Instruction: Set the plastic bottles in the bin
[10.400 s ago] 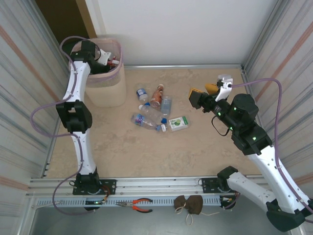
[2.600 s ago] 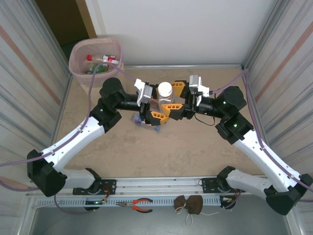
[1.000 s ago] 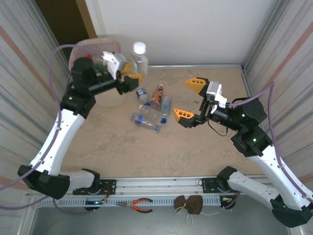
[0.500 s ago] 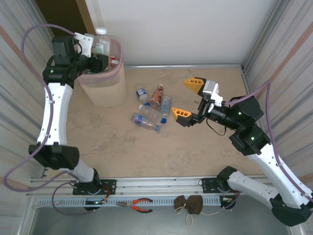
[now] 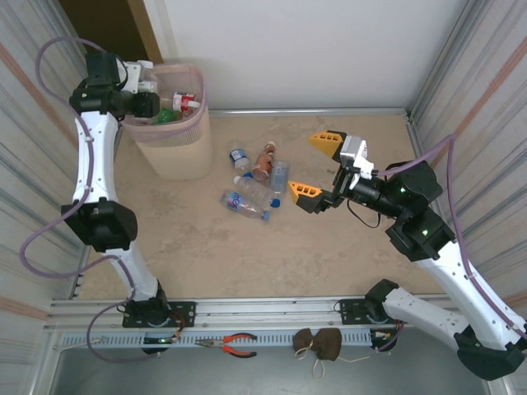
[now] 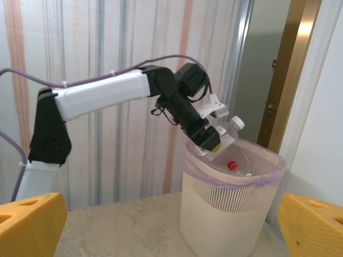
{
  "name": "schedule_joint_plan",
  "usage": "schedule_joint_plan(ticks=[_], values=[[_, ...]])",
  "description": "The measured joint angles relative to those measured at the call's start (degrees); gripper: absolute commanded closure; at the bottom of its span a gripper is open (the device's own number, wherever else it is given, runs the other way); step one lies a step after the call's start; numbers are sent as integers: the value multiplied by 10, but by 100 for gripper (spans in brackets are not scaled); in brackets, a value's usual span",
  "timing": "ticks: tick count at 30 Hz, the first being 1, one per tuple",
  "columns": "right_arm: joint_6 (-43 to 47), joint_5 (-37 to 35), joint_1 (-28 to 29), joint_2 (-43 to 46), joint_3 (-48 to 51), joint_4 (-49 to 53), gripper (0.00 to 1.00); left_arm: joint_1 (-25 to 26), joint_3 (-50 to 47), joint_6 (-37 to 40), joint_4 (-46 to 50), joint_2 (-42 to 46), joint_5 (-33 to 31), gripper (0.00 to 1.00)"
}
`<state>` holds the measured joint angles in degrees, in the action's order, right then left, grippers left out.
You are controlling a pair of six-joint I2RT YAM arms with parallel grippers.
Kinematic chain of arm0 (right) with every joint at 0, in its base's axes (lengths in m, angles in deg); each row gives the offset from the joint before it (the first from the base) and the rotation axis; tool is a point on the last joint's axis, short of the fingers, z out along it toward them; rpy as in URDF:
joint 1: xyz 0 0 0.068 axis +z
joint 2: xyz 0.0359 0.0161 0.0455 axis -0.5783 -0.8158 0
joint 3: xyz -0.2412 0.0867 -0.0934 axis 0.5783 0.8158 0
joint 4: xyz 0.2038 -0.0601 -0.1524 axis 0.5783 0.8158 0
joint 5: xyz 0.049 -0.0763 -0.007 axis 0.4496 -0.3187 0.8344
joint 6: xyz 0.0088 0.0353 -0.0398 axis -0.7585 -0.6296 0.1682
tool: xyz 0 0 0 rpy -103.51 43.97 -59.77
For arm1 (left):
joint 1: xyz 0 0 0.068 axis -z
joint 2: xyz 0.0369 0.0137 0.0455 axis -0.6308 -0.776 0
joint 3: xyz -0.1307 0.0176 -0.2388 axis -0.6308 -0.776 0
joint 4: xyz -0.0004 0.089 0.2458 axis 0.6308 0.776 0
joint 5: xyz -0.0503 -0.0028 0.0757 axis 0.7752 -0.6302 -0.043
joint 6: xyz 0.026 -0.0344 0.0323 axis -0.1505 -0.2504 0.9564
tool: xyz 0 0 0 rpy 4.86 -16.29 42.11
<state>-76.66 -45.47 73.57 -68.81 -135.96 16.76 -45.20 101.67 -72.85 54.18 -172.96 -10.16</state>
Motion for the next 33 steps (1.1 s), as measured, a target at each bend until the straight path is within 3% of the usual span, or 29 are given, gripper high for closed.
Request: schedule_joint_plan(ticks=[13,24,33], values=[[0,0,0,-9,0,0,1,-2,23,-5,54,-66,-23,45],[0,0,0,-13,0,0,1,-2,31,-21,77,-82,-20,19],[0,0,0,-12,-5,0,1,-2,68,-26,80,-61,-6,17]])
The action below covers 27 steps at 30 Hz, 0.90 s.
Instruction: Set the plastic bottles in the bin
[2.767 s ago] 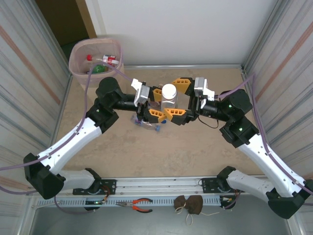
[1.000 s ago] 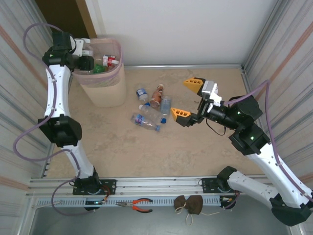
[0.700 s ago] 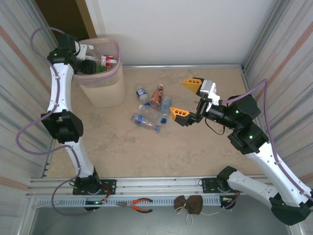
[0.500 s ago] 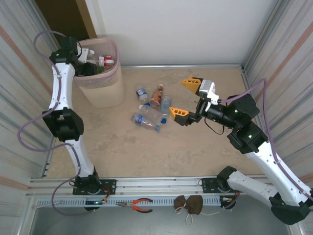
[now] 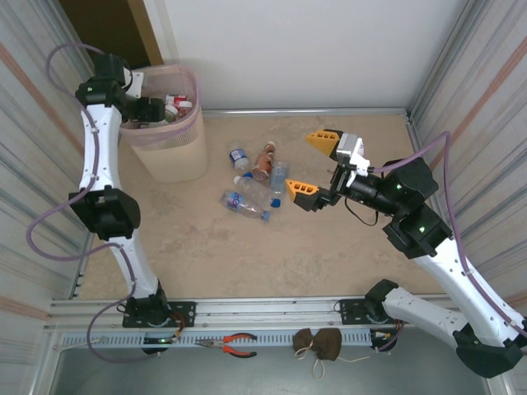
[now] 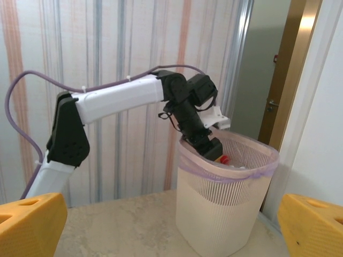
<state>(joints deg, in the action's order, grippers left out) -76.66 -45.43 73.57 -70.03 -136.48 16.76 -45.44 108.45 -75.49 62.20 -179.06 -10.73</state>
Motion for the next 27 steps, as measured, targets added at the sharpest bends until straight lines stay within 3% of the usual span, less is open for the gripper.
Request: schedule_joint_plan(ticks=[10,15,22,27], values=[[0,0,0,8,0,3,1,1,1,1,0,34,67,31],[0,0,1,14,0,8,1,17,-12,12,-2,57,107,32],[0,-5,1,21,0,9,1,102,-74,27,-10,123,145,32],[0,-14,1,23,1,9,1,180,-139,14,-27,169,133,32]])
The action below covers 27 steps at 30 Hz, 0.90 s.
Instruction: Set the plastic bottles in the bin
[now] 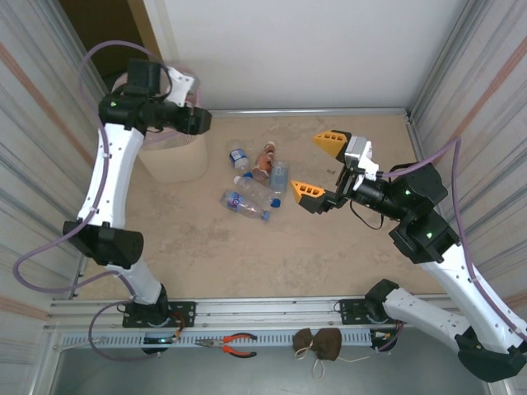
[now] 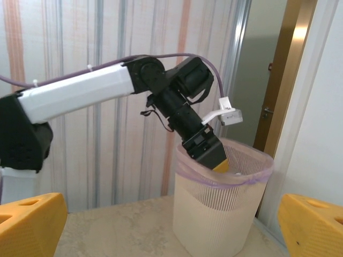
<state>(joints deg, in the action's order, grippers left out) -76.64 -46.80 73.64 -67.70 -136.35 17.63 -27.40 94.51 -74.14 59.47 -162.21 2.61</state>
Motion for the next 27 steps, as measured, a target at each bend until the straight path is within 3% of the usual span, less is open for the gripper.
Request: schedule_joint_plan(ticks=[4,12,18,27], values=[[0,-2,0,2,3,2,1,52,-89,-54,-47,38,-26,31],[0,-2,0,7,8,6,1,142,-273,-261,-155,102,-176,34],[0,-2,0,11,12,13,1,149,-356,-452,-180,107,-230,30],[0,-2,0,14,14,19,1,149,-434,-662,-196,91,-232,21]])
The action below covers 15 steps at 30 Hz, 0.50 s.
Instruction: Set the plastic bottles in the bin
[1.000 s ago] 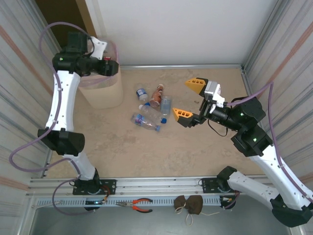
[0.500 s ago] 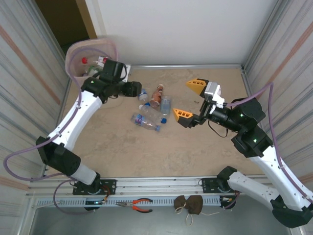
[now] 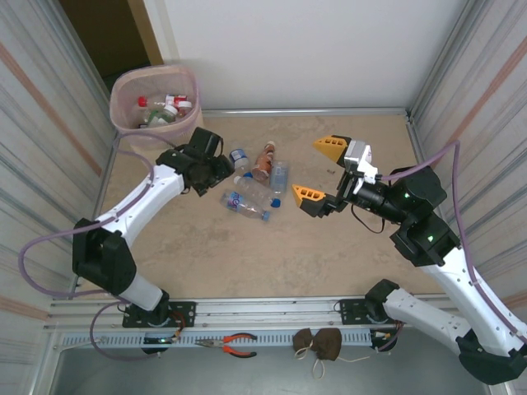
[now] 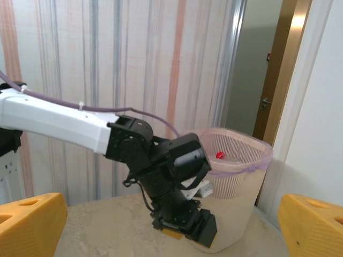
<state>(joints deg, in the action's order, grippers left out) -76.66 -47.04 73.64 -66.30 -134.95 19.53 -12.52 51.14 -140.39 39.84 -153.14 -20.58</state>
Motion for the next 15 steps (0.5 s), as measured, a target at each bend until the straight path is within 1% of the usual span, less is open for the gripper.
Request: schedule_joint_plan(ticks=[3,9,15], values=[[0,-2,0,0,0,1,1,-3,-26,-51,-22,-12,20,19],[3,-2,0,0,0,2,1,-12,-70,-126,-70,-50,64,20],[12,-2,0,0,0,8,1,-19,-99,-171,-113,-76,92,25]])
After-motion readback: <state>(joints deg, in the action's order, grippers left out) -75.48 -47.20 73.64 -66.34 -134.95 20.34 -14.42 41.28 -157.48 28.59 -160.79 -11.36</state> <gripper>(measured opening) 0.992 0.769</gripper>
